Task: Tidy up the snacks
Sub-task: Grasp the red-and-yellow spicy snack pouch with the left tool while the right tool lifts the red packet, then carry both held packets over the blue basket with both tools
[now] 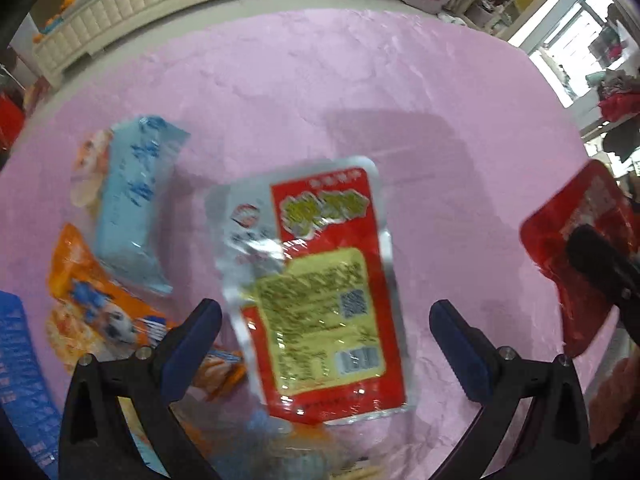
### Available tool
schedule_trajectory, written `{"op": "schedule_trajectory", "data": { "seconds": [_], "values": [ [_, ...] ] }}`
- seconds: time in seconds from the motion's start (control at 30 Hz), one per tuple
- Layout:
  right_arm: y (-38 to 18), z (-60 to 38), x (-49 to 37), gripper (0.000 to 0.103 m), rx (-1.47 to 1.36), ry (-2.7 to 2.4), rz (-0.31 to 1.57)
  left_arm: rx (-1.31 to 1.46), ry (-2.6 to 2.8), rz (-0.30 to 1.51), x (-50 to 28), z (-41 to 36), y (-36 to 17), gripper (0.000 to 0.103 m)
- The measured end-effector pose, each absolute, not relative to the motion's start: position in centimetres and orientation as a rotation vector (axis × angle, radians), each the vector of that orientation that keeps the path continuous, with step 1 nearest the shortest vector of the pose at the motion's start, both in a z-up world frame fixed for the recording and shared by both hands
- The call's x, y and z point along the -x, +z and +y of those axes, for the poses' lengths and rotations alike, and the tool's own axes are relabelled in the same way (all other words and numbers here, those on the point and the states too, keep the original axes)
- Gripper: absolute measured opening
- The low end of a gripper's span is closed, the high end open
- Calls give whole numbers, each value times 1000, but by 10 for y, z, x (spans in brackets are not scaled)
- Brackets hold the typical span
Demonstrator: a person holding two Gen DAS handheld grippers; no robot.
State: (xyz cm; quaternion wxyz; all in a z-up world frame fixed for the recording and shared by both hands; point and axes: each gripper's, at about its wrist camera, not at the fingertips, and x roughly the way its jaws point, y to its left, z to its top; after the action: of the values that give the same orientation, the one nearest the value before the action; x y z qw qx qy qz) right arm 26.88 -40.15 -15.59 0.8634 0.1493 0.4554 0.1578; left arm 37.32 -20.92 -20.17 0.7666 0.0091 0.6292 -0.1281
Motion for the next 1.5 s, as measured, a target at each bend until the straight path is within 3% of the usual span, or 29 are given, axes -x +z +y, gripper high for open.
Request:
{"op": "schedule_trajectory", "data": {
  "seconds": [0.13, 0.2, 0.33, 0.47, 0.93, 1.1, 1.5],
  "values": [
    [-163, -401, -271, 12, -307, 321, 983, -58, -297, 1356, -370, -214, -211, 101],
    [-165, -401, -271, 12, -307, 319, 989, -103, -288, 1337, -368, -220, -211, 84],
    [-166, -397, -271, 12, -302, 324, 997, -95, -321, 1322, -363, -215, -204, 70],
    [-171, -392, -272, 12, -293, 337, 1017, -88, -336, 1297, -358, -208, -196, 41],
    [-180, -378, -274, 12, -274, 356, 1064, -176, -319, 1309, -369, -240, -208, 43],
    [-181, -383, -275, 12, -287, 353, 1068, -167, -325, 1306, -368, -245, -209, 35],
    [-129, -361, -244, 12, -187, 317, 989, -50, -400, 1188, -334, -197, -148, 34]
  ]
}}
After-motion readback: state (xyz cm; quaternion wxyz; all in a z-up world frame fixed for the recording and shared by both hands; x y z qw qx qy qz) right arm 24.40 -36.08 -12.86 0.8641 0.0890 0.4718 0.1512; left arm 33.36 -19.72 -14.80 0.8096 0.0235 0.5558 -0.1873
